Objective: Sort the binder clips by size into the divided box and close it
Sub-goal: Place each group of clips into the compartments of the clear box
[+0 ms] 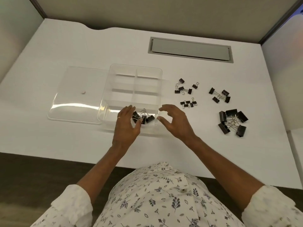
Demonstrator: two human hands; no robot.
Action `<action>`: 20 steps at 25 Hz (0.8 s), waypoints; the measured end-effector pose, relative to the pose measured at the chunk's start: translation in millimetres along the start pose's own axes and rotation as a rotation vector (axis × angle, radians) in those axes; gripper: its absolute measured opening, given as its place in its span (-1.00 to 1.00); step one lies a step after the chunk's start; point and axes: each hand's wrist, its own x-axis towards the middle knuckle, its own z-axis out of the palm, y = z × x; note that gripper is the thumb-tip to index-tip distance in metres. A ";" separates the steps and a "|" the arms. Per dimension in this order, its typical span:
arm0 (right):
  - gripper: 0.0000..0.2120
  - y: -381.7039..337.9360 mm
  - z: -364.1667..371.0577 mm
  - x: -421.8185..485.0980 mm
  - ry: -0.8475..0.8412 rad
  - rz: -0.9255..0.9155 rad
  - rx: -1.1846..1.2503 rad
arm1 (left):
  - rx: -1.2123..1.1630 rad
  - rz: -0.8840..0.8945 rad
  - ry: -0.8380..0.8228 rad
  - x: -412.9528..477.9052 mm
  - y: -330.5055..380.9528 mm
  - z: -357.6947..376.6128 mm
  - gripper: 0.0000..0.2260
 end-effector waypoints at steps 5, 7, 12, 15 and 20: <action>-0.80 31.7 -14.2 -31.6 0.115 0.123 -0.109 | -0.048 0.182 -0.100 -1.0 3.1 12.1 -0.58; -0.81 44.0 -17.7 -45.3 0.134 0.166 -0.189 | -0.062 0.269 -0.174 -2.8 11.4 22.7 -0.61; -0.72 67.9 -18.1 -76.9 -0.016 0.223 -0.444 | -0.073 0.454 -0.351 -8.3 38.8 53.9 -0.63; -0.73 69.1 -18.7 -88.0 -0.036 0.203 -0.478 | -0.035 0.497 -0.459 -7.7 48.1 73.7 -0.63; -0.90 70.7 -26.9 -94.2 0.025 0.233 -0.453 | 0.068 0.464 -0.585 11.2 59.0 103.0 -0.60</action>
